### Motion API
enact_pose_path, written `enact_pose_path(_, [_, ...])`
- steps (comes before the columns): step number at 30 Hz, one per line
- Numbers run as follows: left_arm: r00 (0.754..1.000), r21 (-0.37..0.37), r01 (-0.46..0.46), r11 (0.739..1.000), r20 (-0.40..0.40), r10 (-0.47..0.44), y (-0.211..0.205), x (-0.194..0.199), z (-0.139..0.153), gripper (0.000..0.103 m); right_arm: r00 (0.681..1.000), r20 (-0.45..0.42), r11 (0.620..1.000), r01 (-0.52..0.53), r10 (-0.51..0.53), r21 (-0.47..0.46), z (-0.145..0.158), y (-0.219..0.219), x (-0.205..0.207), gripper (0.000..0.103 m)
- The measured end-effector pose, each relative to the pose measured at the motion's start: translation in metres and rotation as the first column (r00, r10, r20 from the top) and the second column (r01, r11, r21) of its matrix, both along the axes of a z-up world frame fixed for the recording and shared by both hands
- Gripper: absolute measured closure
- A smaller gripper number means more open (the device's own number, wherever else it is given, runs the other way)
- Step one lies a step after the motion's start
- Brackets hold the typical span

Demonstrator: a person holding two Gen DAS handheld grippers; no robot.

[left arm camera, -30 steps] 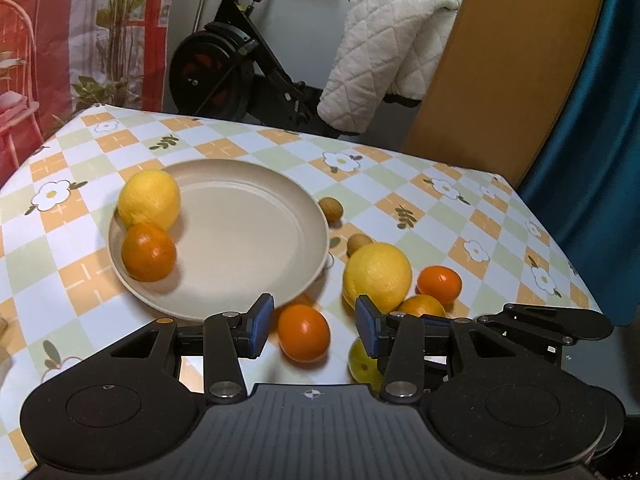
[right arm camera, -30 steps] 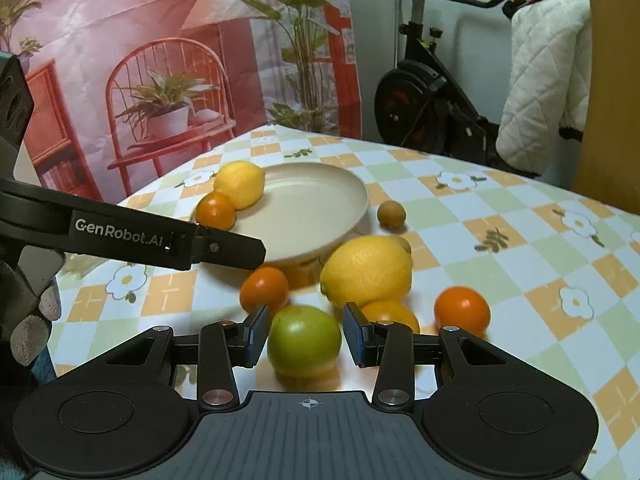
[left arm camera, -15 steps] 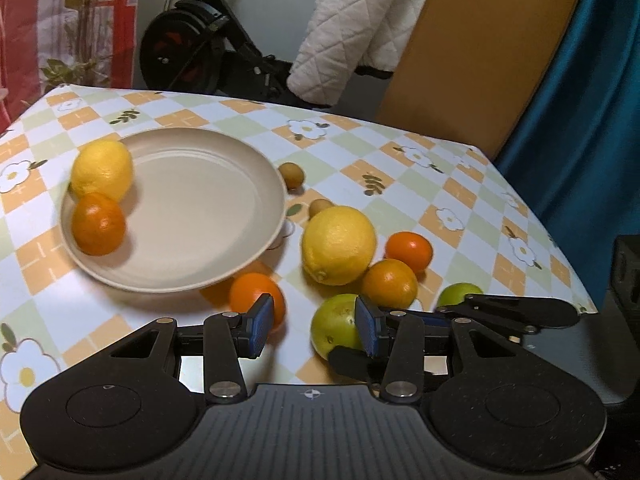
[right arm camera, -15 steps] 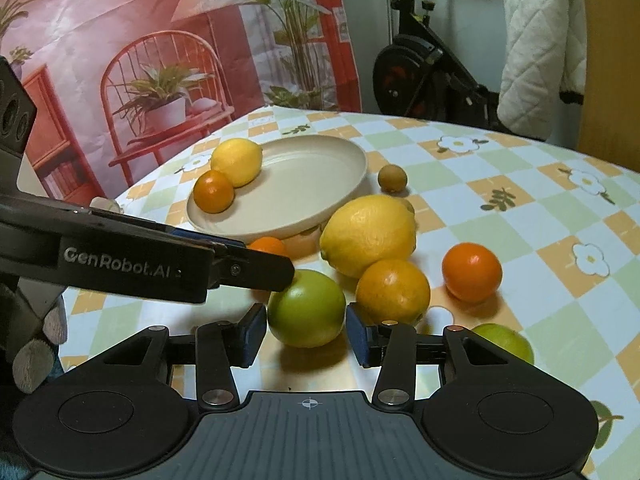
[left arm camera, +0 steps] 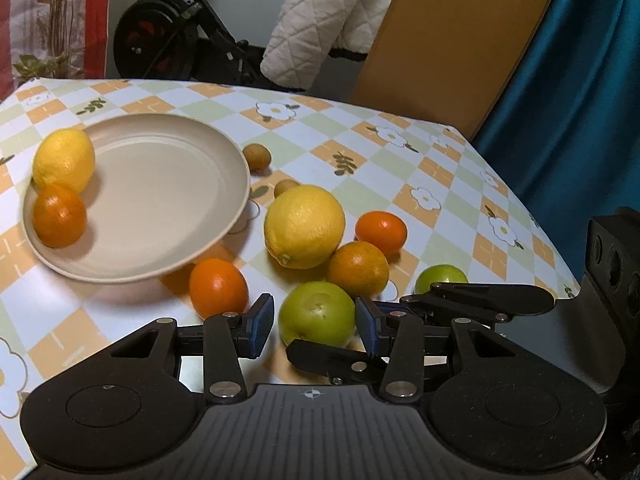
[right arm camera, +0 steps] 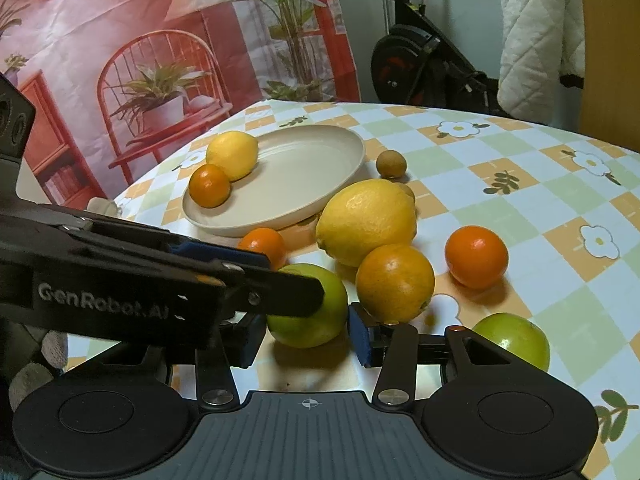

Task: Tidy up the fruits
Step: 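Close the left gripper on the green apple and lift it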

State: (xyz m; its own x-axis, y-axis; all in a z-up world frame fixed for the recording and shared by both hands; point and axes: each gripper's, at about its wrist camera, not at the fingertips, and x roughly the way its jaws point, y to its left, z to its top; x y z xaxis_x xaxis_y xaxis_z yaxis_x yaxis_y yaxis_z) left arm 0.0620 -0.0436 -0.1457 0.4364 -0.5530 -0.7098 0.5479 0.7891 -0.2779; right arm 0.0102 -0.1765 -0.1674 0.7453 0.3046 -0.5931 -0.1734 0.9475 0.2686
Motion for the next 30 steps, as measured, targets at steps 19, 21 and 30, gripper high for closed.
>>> enact_pose_path(19, [0.999, -0.051, -0.012, 0.999, 0.044, 0.014, 0.008, -0.001, 0.014, 0.056, 0.998, 0.057, 1.000, -0.001, 0.002, -0.030, 0.019, 0.002, 0.001, 0.063])
enact_pose_path(21, [0.998, -0.064, -0.024, 0.998, 0.059, 0.028, 0.013, 0.002, 0.020, 0.056, 0.997, 0.071, 0.999, -0.011, 0.015, -0.045, 0.027, 0.005, 0.006, 0.063])
enact_pose_path(30, [0.989, -0.098, -0.099, 0.990, 0.101, 0.109, 0.032, 0.030, 0.046, 0.056, 0.989, 0.121, 0.993, -0.071, 0.082, -0.090, 0.062, 0.025, 0.043, 0.063])
